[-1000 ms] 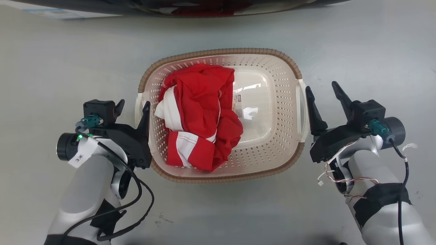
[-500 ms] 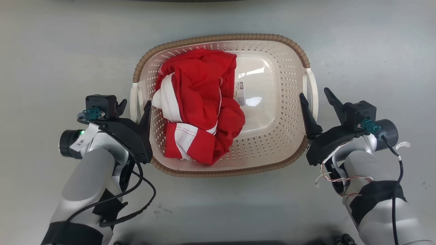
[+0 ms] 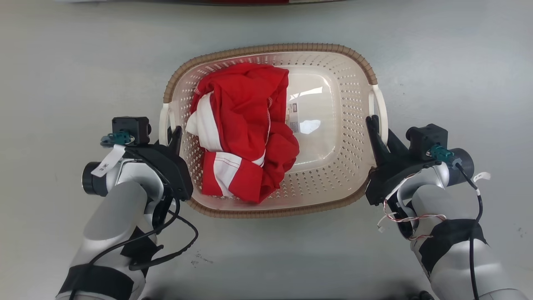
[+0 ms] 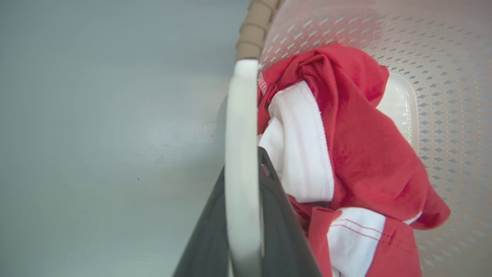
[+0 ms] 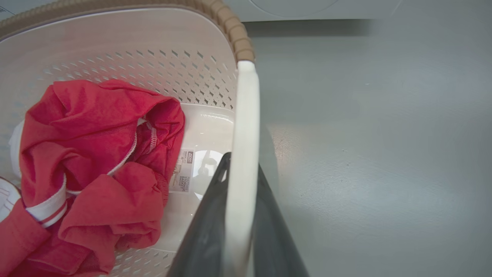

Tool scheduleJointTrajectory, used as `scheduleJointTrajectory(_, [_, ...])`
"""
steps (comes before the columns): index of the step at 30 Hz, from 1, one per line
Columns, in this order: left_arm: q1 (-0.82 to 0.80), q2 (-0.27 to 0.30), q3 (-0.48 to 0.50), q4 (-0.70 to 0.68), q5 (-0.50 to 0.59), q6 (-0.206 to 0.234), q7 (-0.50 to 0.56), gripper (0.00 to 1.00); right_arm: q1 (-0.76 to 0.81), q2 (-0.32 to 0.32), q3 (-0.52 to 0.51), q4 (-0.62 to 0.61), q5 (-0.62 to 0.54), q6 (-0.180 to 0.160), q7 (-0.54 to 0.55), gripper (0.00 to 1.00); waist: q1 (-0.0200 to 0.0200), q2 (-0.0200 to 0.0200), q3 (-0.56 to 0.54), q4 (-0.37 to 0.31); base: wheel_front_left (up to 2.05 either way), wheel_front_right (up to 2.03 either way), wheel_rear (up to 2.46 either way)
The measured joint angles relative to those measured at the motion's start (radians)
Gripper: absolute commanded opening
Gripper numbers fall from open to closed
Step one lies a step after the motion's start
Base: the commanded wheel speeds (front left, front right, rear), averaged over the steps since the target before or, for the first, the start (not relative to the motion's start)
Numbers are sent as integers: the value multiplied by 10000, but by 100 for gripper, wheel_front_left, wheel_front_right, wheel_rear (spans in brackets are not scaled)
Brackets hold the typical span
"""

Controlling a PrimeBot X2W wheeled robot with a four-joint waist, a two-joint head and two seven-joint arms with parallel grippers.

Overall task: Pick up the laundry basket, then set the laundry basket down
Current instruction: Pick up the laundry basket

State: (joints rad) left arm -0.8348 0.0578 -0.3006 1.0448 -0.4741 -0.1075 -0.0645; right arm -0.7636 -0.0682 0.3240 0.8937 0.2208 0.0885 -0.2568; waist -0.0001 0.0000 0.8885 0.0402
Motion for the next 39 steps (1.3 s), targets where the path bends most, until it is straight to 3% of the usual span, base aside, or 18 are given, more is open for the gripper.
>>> scheduleJointTrajectory(16, [-238, -355, -221, 1118, -242, -163, 63, 0, -264, 107, -19, 1626, 274, 132, 104, 0, 0, 0, -1054, 74, 0, 0, 0])
scheduleJointTrajectory(39, [298, -587, -318, 2205, -976, -245, 1496, 0, -18, 345, 393, 3421, 545, 332, 1152, 0, 0, 0, -3731, 141, 0, 0, 0])
